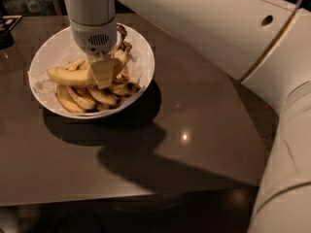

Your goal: Pick banana from white bowl

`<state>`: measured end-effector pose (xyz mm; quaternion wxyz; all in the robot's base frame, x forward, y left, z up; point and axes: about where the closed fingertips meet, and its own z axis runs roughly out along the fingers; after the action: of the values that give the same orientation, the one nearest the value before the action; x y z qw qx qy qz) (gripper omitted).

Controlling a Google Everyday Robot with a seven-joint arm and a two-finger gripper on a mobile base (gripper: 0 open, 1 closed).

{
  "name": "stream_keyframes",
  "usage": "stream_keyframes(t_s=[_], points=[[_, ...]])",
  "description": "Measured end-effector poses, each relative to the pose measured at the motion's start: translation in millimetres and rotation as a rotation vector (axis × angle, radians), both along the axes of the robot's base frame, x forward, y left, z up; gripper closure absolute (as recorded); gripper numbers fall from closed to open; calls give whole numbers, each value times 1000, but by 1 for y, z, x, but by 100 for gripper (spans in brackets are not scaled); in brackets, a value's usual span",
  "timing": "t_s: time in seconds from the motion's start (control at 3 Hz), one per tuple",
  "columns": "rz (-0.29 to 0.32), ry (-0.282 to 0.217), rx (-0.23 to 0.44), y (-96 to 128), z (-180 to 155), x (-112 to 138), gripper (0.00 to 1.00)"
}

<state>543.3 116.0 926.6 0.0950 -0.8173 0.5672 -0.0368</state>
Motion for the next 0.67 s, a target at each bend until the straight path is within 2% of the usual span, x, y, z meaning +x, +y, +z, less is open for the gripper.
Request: stream_keyframes(t_s=[0.33,0.67], points=[[-17,-14,57,-11,22,-10,100],[-9,-16,127,-26,44,-32,100]])
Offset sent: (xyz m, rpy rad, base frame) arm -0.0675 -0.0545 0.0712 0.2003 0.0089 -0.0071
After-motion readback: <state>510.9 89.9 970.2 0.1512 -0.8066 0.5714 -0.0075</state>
